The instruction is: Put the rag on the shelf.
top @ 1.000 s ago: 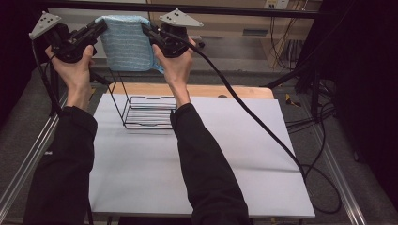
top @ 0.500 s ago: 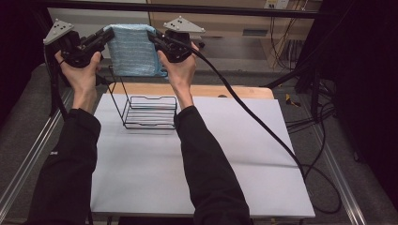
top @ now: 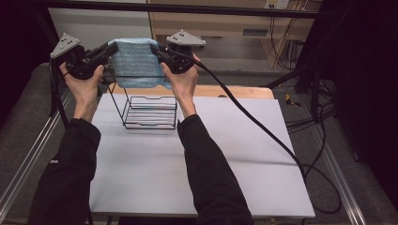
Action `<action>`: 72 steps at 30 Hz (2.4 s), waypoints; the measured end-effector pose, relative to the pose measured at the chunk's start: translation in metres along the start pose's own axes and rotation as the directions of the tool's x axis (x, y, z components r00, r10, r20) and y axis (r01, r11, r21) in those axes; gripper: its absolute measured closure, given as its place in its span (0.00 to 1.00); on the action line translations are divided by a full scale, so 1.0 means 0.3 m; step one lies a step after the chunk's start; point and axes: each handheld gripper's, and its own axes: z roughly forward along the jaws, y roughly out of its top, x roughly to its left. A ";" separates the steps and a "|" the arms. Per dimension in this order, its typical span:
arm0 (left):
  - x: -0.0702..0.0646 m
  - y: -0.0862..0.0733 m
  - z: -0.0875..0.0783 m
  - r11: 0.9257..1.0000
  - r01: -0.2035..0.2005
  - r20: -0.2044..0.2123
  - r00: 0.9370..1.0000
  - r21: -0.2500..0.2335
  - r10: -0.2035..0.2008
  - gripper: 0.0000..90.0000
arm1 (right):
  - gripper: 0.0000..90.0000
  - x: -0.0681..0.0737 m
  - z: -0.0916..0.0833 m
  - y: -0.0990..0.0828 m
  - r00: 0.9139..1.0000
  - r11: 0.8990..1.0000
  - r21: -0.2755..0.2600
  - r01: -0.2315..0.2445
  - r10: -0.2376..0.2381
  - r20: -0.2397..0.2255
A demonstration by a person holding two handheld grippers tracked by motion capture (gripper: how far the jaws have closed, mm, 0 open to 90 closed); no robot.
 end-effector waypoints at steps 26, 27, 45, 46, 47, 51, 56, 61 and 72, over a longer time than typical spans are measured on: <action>-0.003 -0.057 -0.081 0.997 -0.046 0.063 0.997 0.066 0.042 0.89 | 0.89 0.043 -0.051 -0.058 0.998 0.999 0.041 0.029 -0.027 -0.063; -0.003 -0.058 -0.083 0.997 -0.043 0.066 0.997 0.067 0.039 0.88 | 0.89 0.044 -0.053 -0.058 0.997 0.999 0.042 0.033 -0.030 -0.067; -0.026 -0.074 -0.137 0.987 -0.027 0.092 0.996 0.159 0.013 0.86 | 0.88 0.069 -0.093 -0.061 0.989 0.989 0.139 0.046 -0.025 -0.144; -0.028 -0.075 -0.139 0.986 -0.029 0.092 0.996 0.166 0.013 0.86 | 0.88 0.069 -0.092 -0.062 0.989 0.989 0.144 0.044 -0.022 -0.147; -0.029 -0.077 -0.140 0.985 -0.029 0.091 0.996 0.172 0.014 0.86 | 0.88 0.070 -0.093 -0.063 0.989 0.988 0.147 0.045 -0.024 -0.147; -0.030 -0.075 -0.145 0.981 -0.023 0.090 0.996 0.194 0.005 0.84 | 0.88 0.073 -0.092 -0.067 0.988 0.985 0.161 0.053 -0.028 -0.155; -0.031 -0.050 -0.154 0.975 -0.012 0.080 0.997 0.222 -0.006 0.78 | 0.88 0.073 -0.092 -0.068 0.986 0.984 0.167 0.067 -0.040 -0.163; -0.025 0.003 -0.167 0.980 0.022 0.068 0.997 0.197 -0.036 0.73 | 0.88 0.075 -0.093 -0.073 0.983 0.981 0.172 0.086 -0.056 -0.173; -0.029 0.030 -0.114 0.960 0.048 0.057 0.996 0.277 -0.066 0.96 | 0.87 0.084 -0.100 -0.084 0.975 0.975 0.174 0.139 -0.104 -0.195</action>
